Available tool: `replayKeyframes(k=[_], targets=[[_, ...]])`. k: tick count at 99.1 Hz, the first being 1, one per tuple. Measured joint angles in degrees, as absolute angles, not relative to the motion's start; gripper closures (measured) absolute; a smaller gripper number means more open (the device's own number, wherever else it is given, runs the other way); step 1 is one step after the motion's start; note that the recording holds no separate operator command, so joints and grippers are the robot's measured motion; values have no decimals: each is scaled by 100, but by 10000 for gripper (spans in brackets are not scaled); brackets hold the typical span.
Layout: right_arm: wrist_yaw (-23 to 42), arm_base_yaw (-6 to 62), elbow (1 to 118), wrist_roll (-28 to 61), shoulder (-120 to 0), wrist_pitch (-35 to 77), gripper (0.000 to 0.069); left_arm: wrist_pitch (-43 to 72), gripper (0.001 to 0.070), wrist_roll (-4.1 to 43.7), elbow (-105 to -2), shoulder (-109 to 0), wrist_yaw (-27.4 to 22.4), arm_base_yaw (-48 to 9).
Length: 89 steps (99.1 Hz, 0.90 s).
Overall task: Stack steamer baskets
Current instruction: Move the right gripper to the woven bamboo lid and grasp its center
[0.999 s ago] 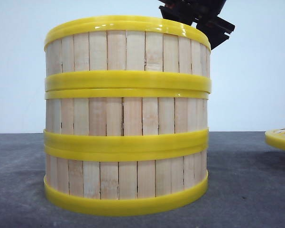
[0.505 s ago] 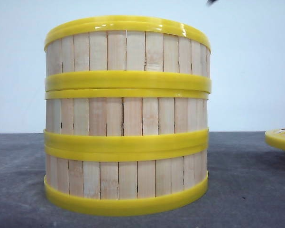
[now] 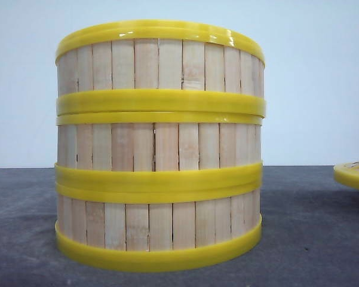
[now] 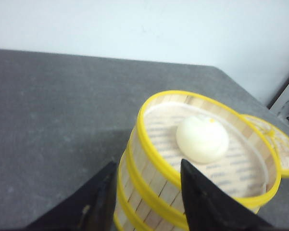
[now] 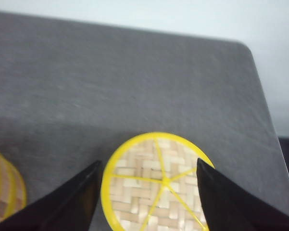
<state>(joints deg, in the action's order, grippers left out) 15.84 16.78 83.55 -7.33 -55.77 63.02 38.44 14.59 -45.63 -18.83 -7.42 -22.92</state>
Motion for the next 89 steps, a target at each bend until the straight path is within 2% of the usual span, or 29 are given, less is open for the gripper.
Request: replayKeyframes(k=[44, 89], targets=[[464, 349, 6193, -867, -6053, 5181, 310, 3706, 468, 1459, -4563, -1883, -742, -2292], [449, -174, 5968, -934, -7533, 4628, 313, 3708, 468, 1459, -4563, -1883, -742, -2292]])
